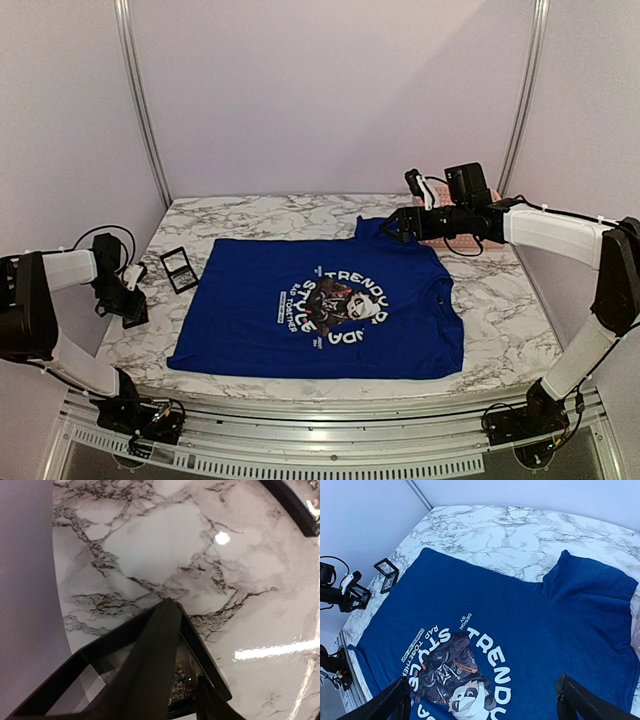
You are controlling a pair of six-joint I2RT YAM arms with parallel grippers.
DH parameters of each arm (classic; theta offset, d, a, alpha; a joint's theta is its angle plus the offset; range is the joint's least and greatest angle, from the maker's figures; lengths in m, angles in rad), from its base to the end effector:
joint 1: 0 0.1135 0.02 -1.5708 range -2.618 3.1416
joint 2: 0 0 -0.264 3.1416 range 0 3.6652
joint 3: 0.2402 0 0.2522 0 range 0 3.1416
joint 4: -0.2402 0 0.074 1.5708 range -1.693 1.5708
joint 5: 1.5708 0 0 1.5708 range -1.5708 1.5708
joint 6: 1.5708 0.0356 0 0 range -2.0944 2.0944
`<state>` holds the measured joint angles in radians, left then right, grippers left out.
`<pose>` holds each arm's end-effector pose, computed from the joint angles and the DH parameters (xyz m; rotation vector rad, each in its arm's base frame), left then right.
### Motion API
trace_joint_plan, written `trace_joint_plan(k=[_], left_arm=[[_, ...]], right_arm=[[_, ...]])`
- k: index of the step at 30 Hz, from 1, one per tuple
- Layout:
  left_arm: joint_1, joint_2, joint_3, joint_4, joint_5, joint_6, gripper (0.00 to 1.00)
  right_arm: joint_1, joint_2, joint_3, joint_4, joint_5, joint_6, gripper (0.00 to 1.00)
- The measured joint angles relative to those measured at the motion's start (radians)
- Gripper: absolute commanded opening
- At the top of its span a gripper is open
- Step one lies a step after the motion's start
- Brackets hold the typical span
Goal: Pin the brooch onto the clothing
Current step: Pick up the brooch from the brooch box.
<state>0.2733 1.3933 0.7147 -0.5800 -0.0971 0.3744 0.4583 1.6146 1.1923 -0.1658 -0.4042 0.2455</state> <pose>0.2257 0.0668 0.1622 0.1228 2.8611 0.2753 0.3242 0.1755 0.2724 -0.4763 2.1748 0.8338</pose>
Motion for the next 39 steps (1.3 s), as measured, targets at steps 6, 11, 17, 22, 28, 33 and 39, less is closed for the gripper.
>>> trace_joint_plan(k=[6, 11, 17, 22, 28, 33, 39], left_arm=[[0.0, -0.002, 0.0, -0.004, 0.017, 0.012, 0.35], [0.0, -0.034, -0.004, -0.04, 0.023, 0.017, 0.3], [0.0, -0.072, -0.003, -0.097, 0.016, 0.026, 0.27], [0.0, -0.106, 0.024, -0.167, 0.031, 0.037, 0.27], [-0.03, -0.171, 0.103, -0.274, 0.134, 0.058, 0.25], [-0.185, -0.221, 0.165, -0.368, 0.198, 0.073, 0.25], [-0.364, -0.193, 0.376, -0.476, 0.281, 0.082, 0.24]], right_arm=[[0.0, -0.002, 0.0, -0.007, 0.001, 0.0, 0.99], [0.0, -0.004, 0.0, -0.009, 0.001, 0.0, 0.99], [0.0, -0.004, 0.0, -0.01, 0.0, 0.0, 0.99], [0.0, -0.004, 0.0, -0.011, 0.0, 0.0, 0.99], [0.001, -0.007, 0.0, -0.015, -0.019, 0.0, 0.99], [0.008, -0.031, 0.0, -0.014, -0.058, -0.011, 0.99], [0.039, -0.1, -0.008, 0.029, -0.145, -0.073, 0.99]])
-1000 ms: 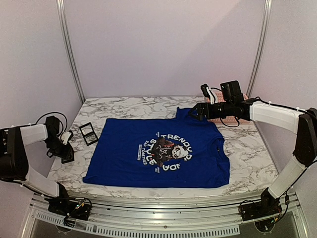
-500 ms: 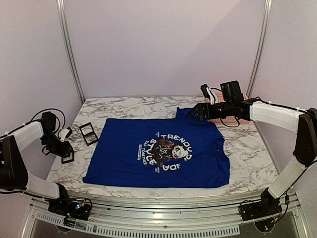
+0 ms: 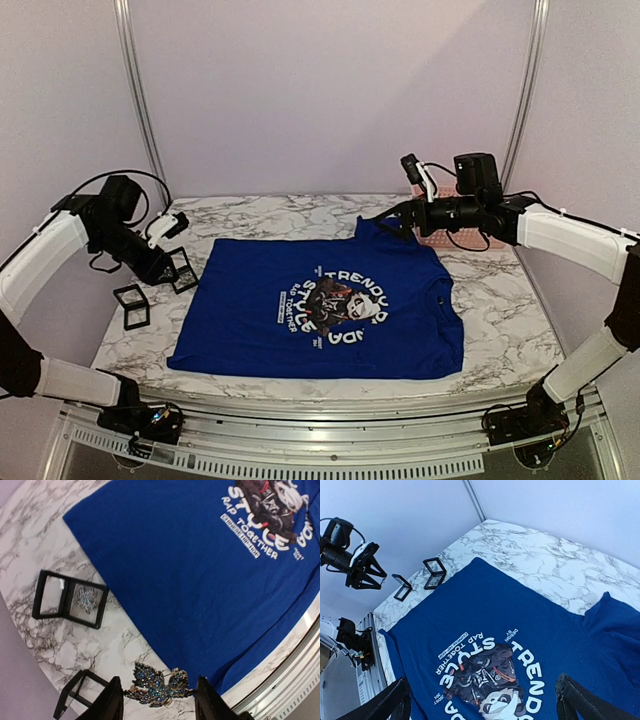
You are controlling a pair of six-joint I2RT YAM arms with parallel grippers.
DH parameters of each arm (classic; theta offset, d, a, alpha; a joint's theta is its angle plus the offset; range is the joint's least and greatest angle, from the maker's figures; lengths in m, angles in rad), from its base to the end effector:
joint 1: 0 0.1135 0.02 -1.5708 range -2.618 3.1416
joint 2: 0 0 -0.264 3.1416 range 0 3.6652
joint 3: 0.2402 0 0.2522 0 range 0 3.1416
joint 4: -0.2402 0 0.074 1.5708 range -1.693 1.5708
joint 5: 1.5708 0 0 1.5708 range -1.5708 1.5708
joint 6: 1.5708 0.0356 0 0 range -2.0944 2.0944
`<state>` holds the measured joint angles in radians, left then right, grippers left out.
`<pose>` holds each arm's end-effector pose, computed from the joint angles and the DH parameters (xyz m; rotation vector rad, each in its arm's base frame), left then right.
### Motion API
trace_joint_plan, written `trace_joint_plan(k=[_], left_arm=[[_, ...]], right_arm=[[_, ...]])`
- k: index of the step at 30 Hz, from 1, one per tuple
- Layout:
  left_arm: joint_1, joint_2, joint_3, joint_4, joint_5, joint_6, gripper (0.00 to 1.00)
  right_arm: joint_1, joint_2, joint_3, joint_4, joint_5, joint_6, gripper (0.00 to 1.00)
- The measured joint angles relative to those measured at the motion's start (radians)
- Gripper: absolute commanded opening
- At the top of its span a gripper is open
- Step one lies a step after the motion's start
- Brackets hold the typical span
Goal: Pin the brooch onto the clothing
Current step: Pick up the brooch from the brooch box, then pass from the left arm to the right
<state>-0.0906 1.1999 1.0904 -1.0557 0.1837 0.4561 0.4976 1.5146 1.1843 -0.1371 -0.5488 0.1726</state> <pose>0.2159 -0.0261 0.2923 0.7801 2.5925 -0.1440 0.2983 0.1832 0.3074 -0.6899 1.9879 0.9708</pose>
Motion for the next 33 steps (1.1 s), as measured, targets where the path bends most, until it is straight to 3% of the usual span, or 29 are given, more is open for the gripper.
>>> trace_joint_plan(k=[8, 15, 22, 33], left_arm=[[-0.325, 0.232, 0.45, -0.138, 0.131, 0.027, 0.24], [-0.542, 0.278, 0.652, -0.237, 0.218, 0.076, 0.24], [-0.74, 0.29, 0.69, -0.267, 0.289, 0.077, 0.25], [-0.793, 0.36, 0.8, -0.275, 0.377, 0.076, 0.24]], right_arm=[[0.197, -0.156, -0.094, 0.238, -0.1, -0.325, 0.99], [0.372, -0.161, -0.116, 0.385, -0.089, -0.684, 0.97], [0.445, -0.08, -0.051, 0.46, -0.079, -0.855, 0.68], [0.485, -0.076, -0.047, 0.398, -0.124, -0.984, 0.47]])
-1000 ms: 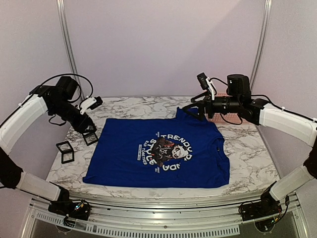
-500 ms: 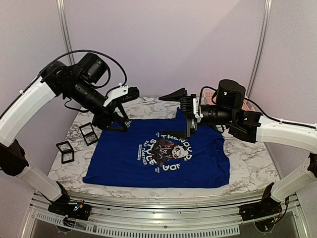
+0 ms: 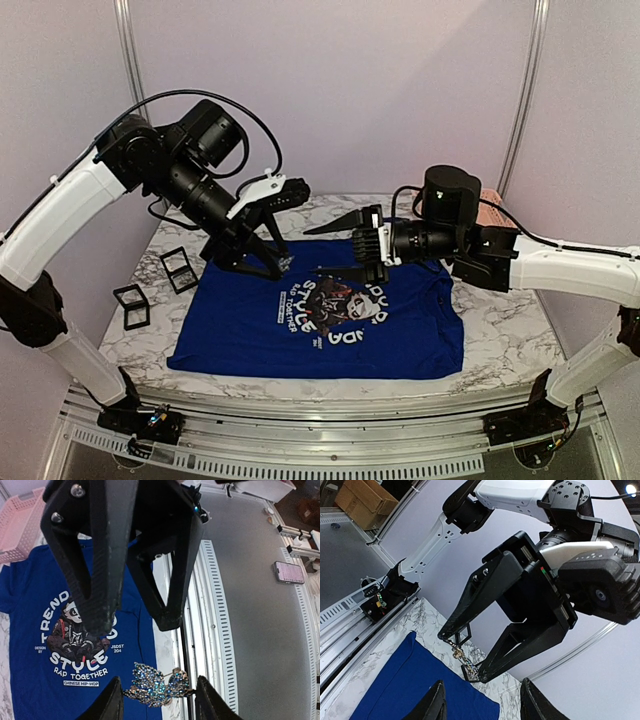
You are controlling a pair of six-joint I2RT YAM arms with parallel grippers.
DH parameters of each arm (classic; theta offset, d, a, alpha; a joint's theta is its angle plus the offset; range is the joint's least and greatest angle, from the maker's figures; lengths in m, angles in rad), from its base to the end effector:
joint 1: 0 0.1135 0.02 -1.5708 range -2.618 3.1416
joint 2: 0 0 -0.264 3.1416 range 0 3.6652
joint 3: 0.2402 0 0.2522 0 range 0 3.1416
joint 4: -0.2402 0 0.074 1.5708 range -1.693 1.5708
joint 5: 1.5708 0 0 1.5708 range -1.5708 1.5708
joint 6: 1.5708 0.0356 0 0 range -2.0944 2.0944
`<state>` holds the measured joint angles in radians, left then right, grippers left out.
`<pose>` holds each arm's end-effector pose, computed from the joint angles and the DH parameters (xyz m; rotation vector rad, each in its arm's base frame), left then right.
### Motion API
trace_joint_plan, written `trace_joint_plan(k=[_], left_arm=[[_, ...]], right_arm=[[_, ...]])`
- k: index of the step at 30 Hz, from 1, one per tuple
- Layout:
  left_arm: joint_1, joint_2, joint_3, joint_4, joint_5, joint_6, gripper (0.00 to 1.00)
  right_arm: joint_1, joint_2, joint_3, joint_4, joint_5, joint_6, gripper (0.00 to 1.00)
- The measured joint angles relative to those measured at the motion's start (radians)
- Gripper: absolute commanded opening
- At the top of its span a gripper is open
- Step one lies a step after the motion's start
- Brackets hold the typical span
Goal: Pin the brooch onto the clothing
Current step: Pass from the left arm to the right
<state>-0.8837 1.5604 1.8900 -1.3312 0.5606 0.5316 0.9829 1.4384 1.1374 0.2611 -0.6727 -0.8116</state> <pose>0.1666 -0.2329 0.4258 1.8223 1.7995 -0.8541 0.1694 0.2941 0.3558 -1.5442 0.5627 0.6708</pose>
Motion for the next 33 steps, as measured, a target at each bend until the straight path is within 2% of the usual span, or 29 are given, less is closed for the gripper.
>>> trace_joint_plan(k=[7, 23, 25, 27, 33], left_arm=[[-0.01, 0.005, 0.0, -0.001, 0.014, 0.0, 0.24], [-0.015, 0.01, 0.0, -0.001, 0.02, 0.0, 0.24], [-0.018, 0.011, 0.0, -0.001, 0.016, 0.0, 0.24], [-0.023, 0.013, 0.0, -0.001, 0.009, 0.0, 0.24], [-0.03, 0.013, 0.0, -0.024, -0.002, 0.0, 0.24]], right_arm=[[0.036, -0.006, 0.0, -0.007, 0.0, -0.084, 0.37], [0.061, 0.059, 0.068, -0.078, 0.035, -0.208, 0.26], [0.063, 0.061, 0.069, -0.081, 0.039, -0.214, 0.2], [0.068, 0.069, 0.082, -0.089, 0.047, -0.22, 0.1], [0.075, 0.076, 0.088, -0.133, 0.064, -0.243, 0.06]])
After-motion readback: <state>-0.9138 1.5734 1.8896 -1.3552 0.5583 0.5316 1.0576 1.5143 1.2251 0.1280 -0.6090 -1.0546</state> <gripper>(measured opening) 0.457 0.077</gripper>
